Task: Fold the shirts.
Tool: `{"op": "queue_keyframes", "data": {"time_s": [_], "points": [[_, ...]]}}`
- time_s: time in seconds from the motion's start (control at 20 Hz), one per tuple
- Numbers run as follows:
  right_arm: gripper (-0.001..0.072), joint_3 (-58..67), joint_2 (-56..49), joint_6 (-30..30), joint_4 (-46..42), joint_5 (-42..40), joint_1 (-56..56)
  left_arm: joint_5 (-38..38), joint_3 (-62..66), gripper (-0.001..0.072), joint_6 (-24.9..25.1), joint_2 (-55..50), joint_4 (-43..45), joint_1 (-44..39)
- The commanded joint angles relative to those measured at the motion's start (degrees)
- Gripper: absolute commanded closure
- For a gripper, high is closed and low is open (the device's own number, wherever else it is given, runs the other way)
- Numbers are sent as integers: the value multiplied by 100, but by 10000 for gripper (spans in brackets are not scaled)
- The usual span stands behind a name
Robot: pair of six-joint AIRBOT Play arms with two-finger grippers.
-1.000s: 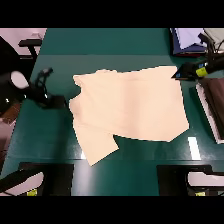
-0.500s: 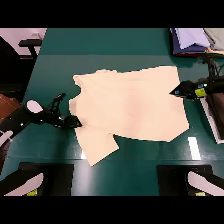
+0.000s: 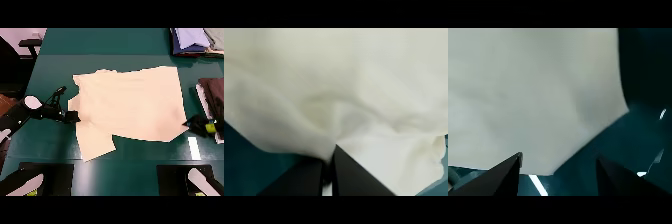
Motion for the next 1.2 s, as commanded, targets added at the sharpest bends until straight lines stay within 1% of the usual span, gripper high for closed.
{"op": "queue_keyframes", "data": {"time_s": [0.0,0.05,0.1,0.15,0.2,0.25,0.3,0.35,0.4,0.45,0.55,0.65,0.75,0.85,1.05,1.15], "points": [[185,-861,-83,31,2,-195,-315,-35,203,680,-2,26,-11,0],[186,-964,-238,7,190,-376,-155,-37,205,680,-2,26,-7,0],[206,-1014,-413,7,389,-612,61,-42,205,680,-2,26,-7,0],[233,-997,-584,4,531,-839,321,-44,205,680,-2,26,-7,0],[284,-938,-741,4,621,-1003,599,-63,205,680,-2,26,-4,0],[346,-820,-892,4,605,-1126,883,-81,205,680,-2,26,-4,0],[459,-671,-1012,2,588,-1228,1169,-103,212,681,-2,26,-2,0],[540,-505,-1058,-33,575,-1276,1414,-131,229,681,0,57,26,0],[642,-275,-1016,-136,549,-1270,1611,-127,243,681,-7,173,61,0],[695,-13,-868,-162,553,-1257,1718,-140,343,681,-11,352,142,7],[695,662,-363,-162,557,-1204,1792,-280,824,681,-142,826,496,4],[695,1543,219,-164,553,-1043,1784,-529,1655,681,-278,1342,796,4],[696,2651,704,-162,553,-935,1781,-695,2758,681,-317,1757,914,4],[696,3821,1056,-162,551,-874,1781,-706,3993,681,-319,2020,918,4],[696,5711,1320,-109,505,-503,1781,-824,6347,681,-531,2144,914,4],[696,6511,1261,146,120,-149,1781,-826,7169,682,-667,2144,918,4]]}}
